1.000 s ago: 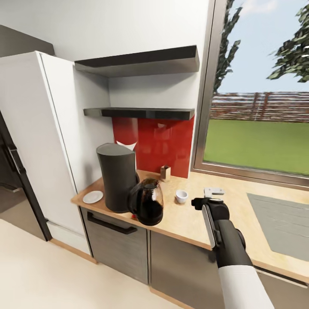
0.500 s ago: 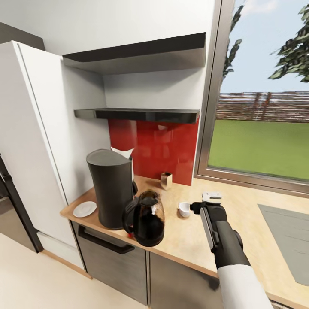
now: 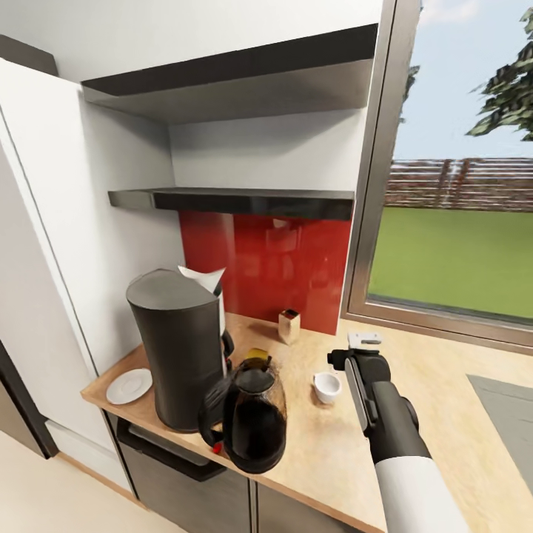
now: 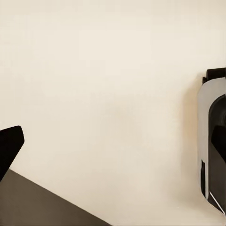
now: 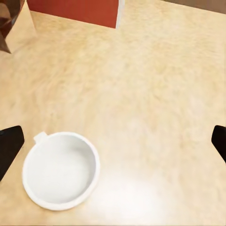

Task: Set up a coffee station on the kitchen countertop: keep the coffee maker on the countertop, move the bottle of coffee from the kitchen shelf to the counter next to the coffee maker, place a paper coffee filter on top of the coffee maker, put the saucer next to the coffee maker with the coffee cup on the saucer, and place the electric kettle next to the coffee maker.

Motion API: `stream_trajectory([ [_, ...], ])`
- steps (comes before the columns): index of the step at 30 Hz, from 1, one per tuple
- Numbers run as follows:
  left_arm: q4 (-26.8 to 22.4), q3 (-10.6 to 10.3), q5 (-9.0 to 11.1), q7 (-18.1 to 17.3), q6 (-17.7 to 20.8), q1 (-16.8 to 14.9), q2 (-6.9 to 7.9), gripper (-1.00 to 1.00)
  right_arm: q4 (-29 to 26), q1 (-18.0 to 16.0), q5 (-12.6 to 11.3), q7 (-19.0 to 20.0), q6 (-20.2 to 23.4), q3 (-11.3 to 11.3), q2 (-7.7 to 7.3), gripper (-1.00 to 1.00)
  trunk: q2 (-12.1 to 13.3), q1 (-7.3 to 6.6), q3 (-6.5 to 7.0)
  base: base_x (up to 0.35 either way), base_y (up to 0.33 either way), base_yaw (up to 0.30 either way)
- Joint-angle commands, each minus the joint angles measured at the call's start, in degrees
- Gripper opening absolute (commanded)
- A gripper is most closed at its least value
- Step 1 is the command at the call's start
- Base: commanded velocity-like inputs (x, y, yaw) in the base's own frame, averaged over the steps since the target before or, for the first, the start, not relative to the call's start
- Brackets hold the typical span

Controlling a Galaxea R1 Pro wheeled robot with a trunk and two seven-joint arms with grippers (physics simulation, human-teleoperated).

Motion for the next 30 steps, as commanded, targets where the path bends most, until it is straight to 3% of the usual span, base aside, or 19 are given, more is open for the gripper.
stream_trajectory([
  [1, -0.13, 0.01, -0.54, 0.09, 0.43, 0.21, 0.03, 1.00, 0.14, -0.02, 0.36, 0.14, 0.27, -0.07, 0.05, 1.00, -0.04, 0.05, -0.02, 0.226, 0.000, 0.000],
  [11, -0.17, 0.01, -0.54, 0.08, 0.43, 0.85, -0.01, 1.00, 10.17, -0.02, 0.21, 0.17, 0.20, -0.25, 0.05, 1.00, -0.04, 0.05, -0.02, 0.067, 0.000, 0.000],
  [15, -0.17, 0.01, -0.54, 0.02, 0.43, 0.86, -0.11, 1.00, 11.43, -0.02, 0.25, 0.17, 0.20, -1.36, -0.27, 1.00, -0.04, 0.05, -0.02, 0.001, 0.000, 0.000],
  [21, -0.17, 0.01, -0.54, 0.00, 0.51, 0.87, -0.13, 1.00, 13.94, -0.02, 0.25, 0.18, 0.20, -5.49, -1.09, 1.00, -0.04, 0.05, -0.02, 0.001, 0.000, 0.000],
  [30, -0.17, 0.01, -0.54, -0.06, 0.60, 0.87, -0.13, 1.00, 14.21, -0.02, 0.26, 0.18, 0.20, -6.24, -1.16, 1.00, -0.04, 0.05, -0.02, 0.155, 0.000, 0.000],
])
